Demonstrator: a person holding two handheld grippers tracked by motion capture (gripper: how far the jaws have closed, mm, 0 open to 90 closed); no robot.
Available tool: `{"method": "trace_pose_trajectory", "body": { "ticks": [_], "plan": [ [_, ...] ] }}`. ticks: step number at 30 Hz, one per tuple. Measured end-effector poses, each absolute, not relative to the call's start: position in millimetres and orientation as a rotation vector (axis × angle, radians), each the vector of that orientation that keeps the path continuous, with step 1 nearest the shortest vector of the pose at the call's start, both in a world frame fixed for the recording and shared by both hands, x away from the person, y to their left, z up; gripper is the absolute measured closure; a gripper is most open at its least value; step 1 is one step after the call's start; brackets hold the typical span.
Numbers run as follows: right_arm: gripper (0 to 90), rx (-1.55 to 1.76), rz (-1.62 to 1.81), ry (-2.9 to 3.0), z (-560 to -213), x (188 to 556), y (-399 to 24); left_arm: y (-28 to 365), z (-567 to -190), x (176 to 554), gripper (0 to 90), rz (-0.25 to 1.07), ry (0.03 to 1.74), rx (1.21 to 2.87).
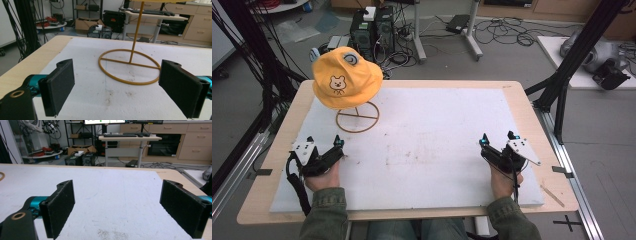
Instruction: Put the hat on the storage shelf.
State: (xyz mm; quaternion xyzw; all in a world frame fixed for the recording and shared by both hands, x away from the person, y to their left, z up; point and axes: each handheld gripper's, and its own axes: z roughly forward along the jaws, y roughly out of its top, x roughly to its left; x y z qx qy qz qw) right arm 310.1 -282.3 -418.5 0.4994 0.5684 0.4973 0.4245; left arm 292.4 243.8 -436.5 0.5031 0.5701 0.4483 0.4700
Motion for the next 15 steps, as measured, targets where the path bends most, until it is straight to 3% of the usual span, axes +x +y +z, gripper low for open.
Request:
{"method": "trace_pose_trajectory", "body": {
  "ticks": [15],
  "plan": [
    [12.4, 1.267, 1.270, 1.442, -423.3, 311.9, -282.8, 243.7, -437.2, 292.7, 13.6, 1.096, 1.399, 1.239]
  ]
}}
